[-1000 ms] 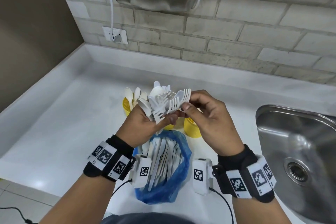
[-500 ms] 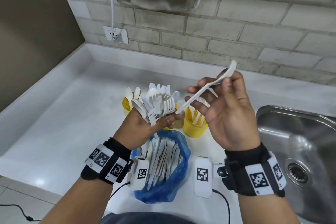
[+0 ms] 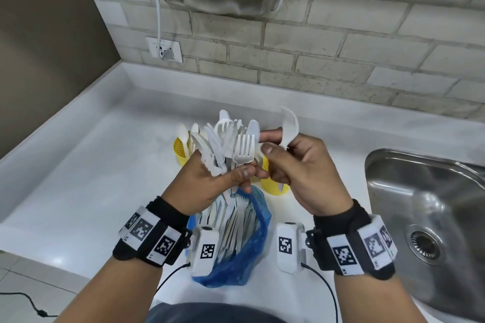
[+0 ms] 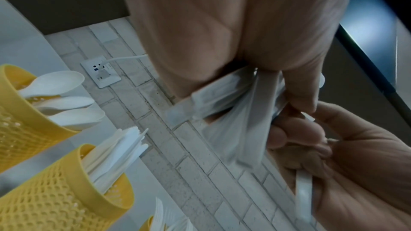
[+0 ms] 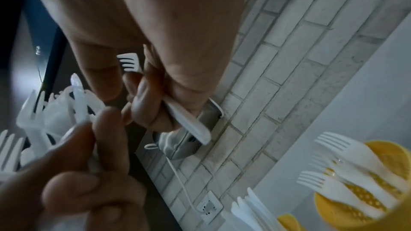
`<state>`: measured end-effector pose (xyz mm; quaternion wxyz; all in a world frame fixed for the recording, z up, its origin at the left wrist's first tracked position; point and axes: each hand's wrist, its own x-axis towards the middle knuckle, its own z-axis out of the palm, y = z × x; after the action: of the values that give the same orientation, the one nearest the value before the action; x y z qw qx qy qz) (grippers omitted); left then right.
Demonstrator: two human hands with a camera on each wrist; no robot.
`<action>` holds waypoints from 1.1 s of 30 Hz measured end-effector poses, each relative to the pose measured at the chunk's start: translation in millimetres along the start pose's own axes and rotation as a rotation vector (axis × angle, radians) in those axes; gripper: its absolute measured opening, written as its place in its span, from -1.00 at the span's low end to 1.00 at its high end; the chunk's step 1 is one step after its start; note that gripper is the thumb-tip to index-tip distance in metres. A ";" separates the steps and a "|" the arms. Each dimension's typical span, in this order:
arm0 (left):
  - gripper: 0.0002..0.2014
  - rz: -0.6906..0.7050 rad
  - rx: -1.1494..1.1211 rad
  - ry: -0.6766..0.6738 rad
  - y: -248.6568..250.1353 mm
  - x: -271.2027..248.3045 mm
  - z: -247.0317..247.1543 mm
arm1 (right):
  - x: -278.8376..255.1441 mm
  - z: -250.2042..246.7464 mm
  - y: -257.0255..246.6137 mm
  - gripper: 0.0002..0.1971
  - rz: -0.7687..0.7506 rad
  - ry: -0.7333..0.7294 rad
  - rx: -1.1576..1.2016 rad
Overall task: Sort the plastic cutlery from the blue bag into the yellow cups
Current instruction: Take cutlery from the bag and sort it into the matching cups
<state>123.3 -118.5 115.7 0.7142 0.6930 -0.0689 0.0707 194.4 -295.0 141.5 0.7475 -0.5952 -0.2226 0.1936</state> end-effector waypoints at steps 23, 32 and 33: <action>-0.84 -0.075 -0.098 -0.029 -11.9 14.3 18.1 | 10.8 -11.5 2.9 -0.78 -0.153 0.385 0.128; -0.85 -0.083 -0.082 -0.106 -12.5 10.1 26.2 | 1.8 -4.3 1.0 -0.71 -0.010 0.145 0.174; -0.84 -0.082 -0.091 -0.107 -11.9 9.2 26.6 | 1.1 -4.0 0.2 -0.71 -0.013 0.138 0.180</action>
<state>134.7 -145.4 106.6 0.7426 0.6647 -0.0817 0.0011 197.5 -297.5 140.7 0.8128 -0.5360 -0.1562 0.1666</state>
